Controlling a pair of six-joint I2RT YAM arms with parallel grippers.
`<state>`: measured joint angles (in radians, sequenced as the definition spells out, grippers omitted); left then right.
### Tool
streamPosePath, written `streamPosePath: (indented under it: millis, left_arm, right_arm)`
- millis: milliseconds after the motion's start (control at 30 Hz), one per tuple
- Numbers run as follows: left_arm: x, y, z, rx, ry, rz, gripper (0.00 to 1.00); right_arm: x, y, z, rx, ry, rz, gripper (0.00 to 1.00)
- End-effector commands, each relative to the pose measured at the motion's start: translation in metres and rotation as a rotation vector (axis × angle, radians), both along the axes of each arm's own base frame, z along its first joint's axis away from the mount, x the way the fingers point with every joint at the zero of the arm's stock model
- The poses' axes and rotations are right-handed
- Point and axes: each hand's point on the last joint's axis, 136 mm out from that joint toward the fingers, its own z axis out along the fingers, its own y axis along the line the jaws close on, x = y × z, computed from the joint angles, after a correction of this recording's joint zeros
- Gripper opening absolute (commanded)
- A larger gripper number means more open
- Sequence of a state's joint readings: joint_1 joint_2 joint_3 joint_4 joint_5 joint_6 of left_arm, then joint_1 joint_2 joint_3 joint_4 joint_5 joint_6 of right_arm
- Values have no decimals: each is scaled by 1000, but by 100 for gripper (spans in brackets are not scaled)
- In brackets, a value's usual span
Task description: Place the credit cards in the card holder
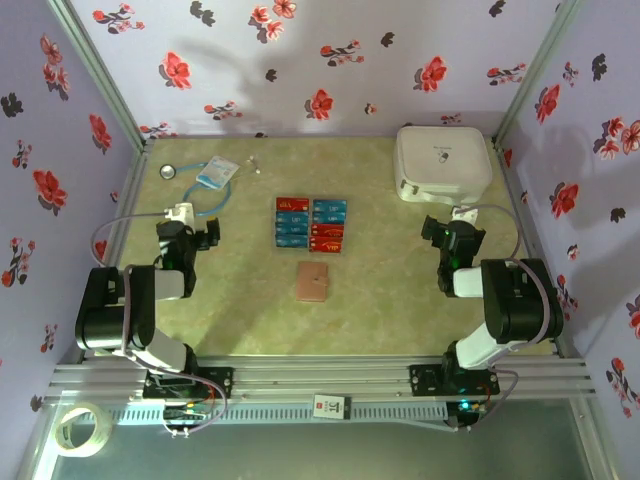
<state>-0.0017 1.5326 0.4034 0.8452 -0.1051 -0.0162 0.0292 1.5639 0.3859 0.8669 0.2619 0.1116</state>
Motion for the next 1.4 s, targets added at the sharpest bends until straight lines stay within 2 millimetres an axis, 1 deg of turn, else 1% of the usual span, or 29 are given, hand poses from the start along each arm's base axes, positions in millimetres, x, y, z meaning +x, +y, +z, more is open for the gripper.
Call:
streamPosePath:
  millis: [0,1367]
  left_arm:
    - [2,5,1,3,-14,27,100]
    - [1,5,1,5,-14,28,100]
  right_arm:
    - [0,-1,8,-13,-33,-11,99]
    - [1,-2,5,-3,-25,-7,99]
